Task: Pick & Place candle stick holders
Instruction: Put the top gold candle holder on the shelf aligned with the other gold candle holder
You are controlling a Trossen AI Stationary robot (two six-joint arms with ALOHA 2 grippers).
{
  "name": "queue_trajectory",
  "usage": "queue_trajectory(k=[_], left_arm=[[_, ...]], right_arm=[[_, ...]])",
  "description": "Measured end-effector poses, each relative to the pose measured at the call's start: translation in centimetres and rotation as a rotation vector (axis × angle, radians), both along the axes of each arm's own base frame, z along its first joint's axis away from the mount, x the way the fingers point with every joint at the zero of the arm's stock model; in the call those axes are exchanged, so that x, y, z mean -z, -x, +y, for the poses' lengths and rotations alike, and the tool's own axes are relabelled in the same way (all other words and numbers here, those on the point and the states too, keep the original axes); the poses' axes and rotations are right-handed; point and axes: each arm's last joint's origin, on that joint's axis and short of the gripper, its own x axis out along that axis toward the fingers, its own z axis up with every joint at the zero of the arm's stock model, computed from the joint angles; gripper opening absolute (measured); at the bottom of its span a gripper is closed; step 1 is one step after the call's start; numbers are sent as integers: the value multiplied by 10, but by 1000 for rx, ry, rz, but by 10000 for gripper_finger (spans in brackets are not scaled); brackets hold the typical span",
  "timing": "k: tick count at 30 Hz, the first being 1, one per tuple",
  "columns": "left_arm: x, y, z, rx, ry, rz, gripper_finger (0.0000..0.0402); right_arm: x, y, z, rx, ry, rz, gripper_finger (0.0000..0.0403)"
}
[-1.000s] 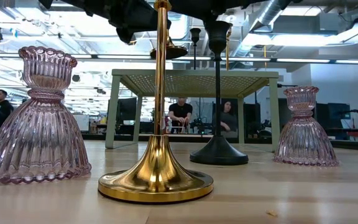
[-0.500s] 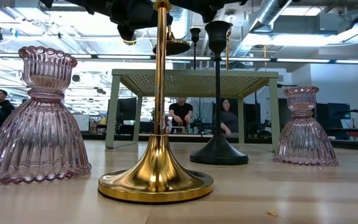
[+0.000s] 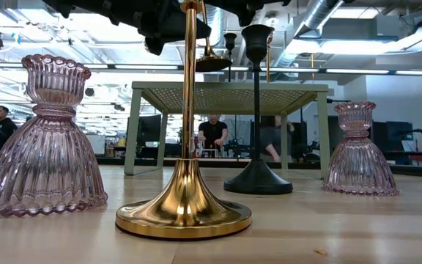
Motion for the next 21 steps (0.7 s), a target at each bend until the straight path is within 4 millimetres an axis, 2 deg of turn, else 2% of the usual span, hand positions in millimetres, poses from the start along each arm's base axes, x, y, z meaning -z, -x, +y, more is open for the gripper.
queue_trajectory(k=[6,12,15,21], left_arm=[[-1,1,-1,12,-20,-5,11],[-2,1,-1,12,-22,-9,13],[-2,1,-1,12,-22,-10,14],[-3,1,-1,12,-20,-24,41]], right_arm=[[1,0,0,-2,2,8,26],[1,0,0,-2,2,10,30],[1,0,0,-3,17,10,19],[1,0,0,-2,28,17,19]])
